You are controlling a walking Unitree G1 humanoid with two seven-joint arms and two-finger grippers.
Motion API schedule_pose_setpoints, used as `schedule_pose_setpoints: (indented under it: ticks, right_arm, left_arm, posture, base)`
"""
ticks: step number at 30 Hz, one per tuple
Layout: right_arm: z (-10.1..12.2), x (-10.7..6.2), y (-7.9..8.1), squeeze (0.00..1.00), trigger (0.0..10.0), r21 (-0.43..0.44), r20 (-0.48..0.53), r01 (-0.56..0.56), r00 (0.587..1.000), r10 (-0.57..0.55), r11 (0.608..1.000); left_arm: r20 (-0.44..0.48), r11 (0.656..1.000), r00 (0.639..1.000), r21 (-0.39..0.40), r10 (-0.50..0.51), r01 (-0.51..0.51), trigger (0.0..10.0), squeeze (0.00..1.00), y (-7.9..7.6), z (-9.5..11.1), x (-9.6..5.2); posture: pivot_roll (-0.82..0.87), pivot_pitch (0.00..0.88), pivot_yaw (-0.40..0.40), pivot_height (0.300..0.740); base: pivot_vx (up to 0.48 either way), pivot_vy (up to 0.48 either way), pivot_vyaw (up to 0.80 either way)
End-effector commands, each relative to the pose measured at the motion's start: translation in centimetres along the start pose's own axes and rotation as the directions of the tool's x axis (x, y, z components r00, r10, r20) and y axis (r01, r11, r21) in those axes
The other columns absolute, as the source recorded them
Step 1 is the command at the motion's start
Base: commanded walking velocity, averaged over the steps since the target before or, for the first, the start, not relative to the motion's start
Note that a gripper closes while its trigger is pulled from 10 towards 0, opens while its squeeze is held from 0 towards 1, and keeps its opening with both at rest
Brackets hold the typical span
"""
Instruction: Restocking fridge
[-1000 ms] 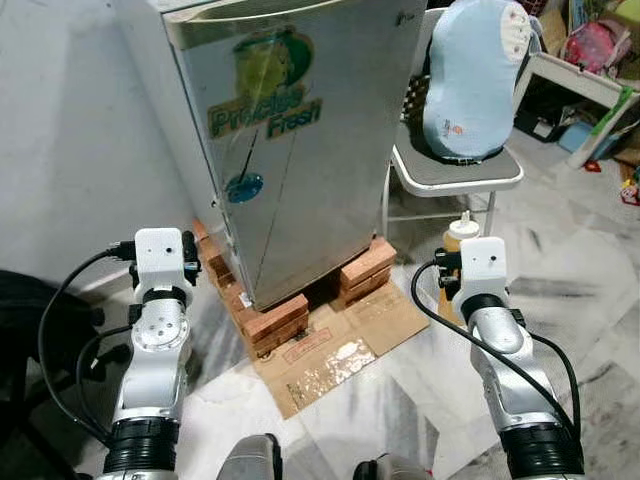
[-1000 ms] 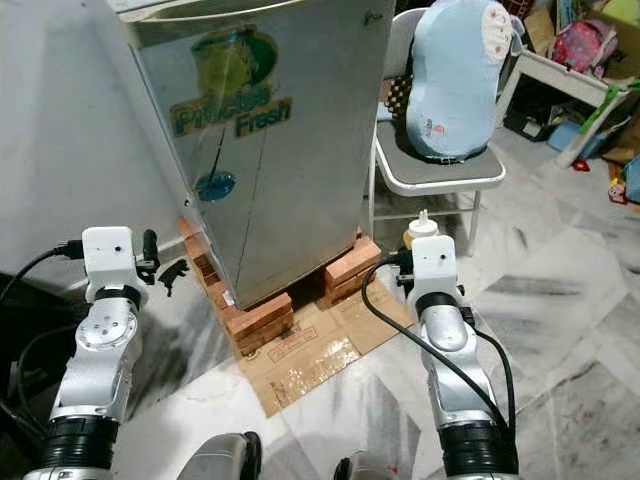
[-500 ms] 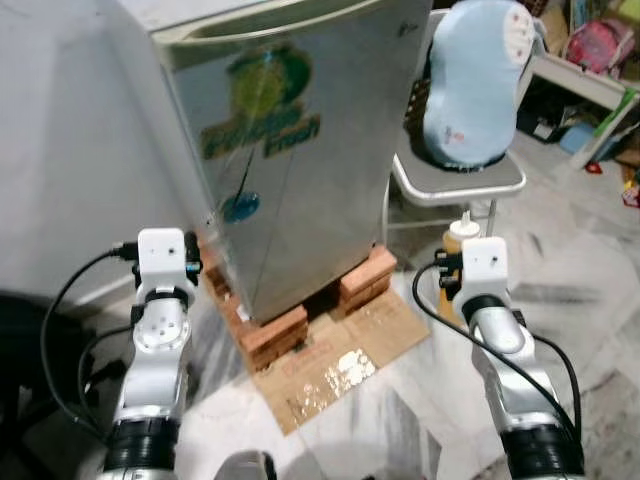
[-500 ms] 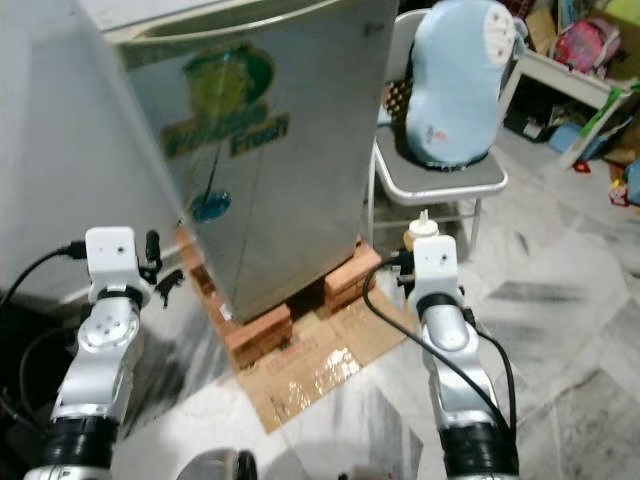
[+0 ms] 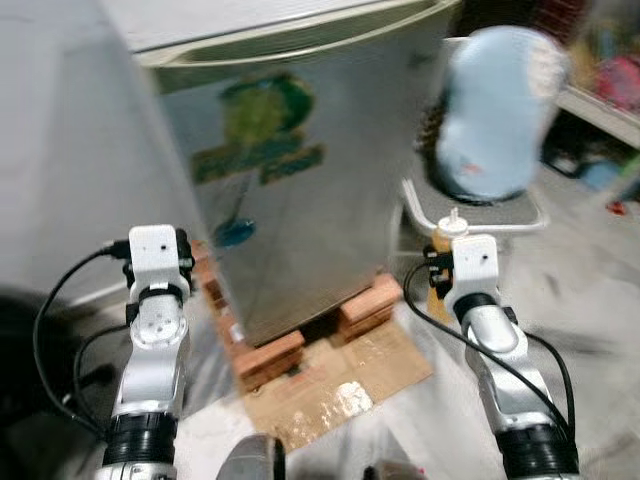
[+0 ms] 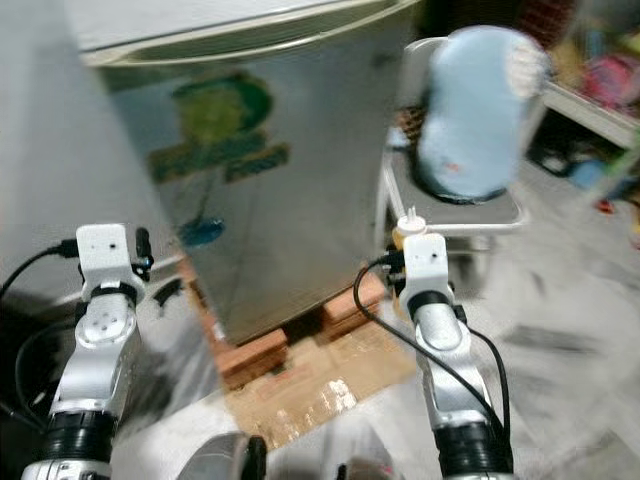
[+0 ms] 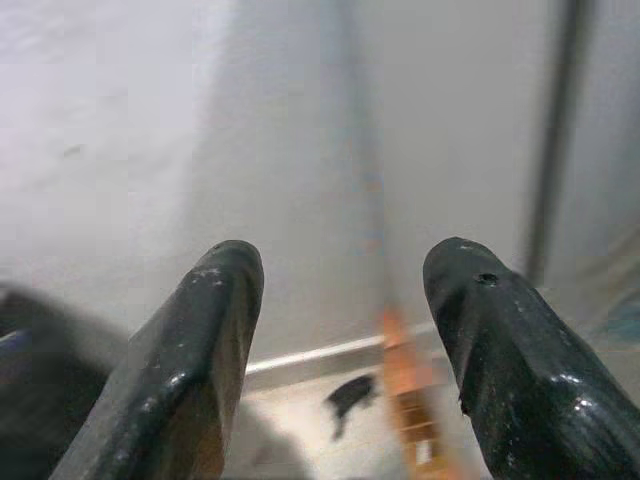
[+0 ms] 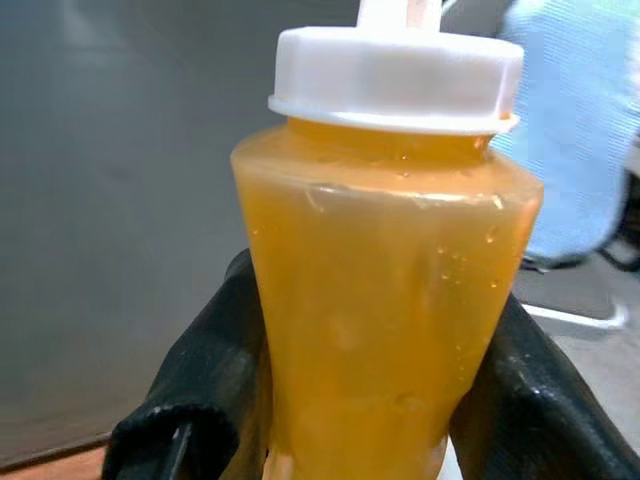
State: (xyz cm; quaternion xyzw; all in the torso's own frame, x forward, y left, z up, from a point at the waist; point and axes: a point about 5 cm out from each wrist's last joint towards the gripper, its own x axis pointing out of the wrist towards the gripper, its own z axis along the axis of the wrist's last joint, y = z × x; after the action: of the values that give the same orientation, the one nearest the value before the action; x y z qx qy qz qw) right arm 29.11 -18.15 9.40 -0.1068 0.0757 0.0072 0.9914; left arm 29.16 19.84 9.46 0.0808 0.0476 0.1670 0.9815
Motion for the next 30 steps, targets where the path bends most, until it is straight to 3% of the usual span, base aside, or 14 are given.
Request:
schedule_pose_setpoints:
  ticks: [1,11,17,22,26,30]
  right_arm:
    - [-0.1,-0.3,-0.8,0.00,10.0,-0.001,-0.002,0.024,1.000,-0.024,1.000]
    - [0.0,-0.4,-1.1,0.00,10.0,0.011,0.009,0.045,0.999,-0.045,0.999]
    - [-0.2,-0.7,-1.6,0.00,10.0,0.012,0.008,0.070,0.998,-0.070,0.997]
    - [-0.1,-1.0,-1.8,0.00,10.0,0.024,0.029,0.098,0.995,-0.099,0.995]
    - [-0.2,-1.1,-1.9,0.00,10.0,0.027,0.030,0.104,0.994,-0.105,0.994]
    - [-0.2,-1.0,-2.0,0.00,10.0,0.029,0.028,0.107,0.994,-0.108,0.994]
  left_arm:
    - [0.000,1.000,1.000,-0.009,-0.013,0.013,10.0,0.00,-0.4,0.2,0.0]
    - [-0.008,0.996,0.996,-0.018,-0.090,0.090,10.0,0.00,-0.9,0.1,0.0]
    - [0.019,0.970,0.970,-0.029,-0.240,0.241,10.0,0.00,-1.0,0.3,-1.8]
    - [0.062,0.916,0.918,-0.072,-0.392,0.396,10.0,0.00,-0.8,0.3,-4.8]
    - [0.041,0.908,0.911,-0.068,-0.411,0.413,10.0,0.00,-0.3,-0.4,-5.7]
    - [0.034,0.913,0.916,-0.076,-0.400,0.402,10.0,0.00,-0.2,-0.5,-5.3]
  posture:
    - [-0.02,0.080,-0.006,0.740]
    - [-0.02,0.080,-0.004,0.740]
    - [-0.01,0.084,0.001,0.740]
    - [0.01,0.084,0.003,0.740]
    - [0.01,0.080,0.002,0.740]
    - [0.00,0.076,-0.002,0.740]
  base:
    - [0.000,0.480,0.00]
    - [0.000,0.436,0.00]
    - [0.000,0.000,0.00]
    - [0.000,0.000,0.00]
    - [0.000,0.000,0.00]
    - [0.000,0.000,0.00]
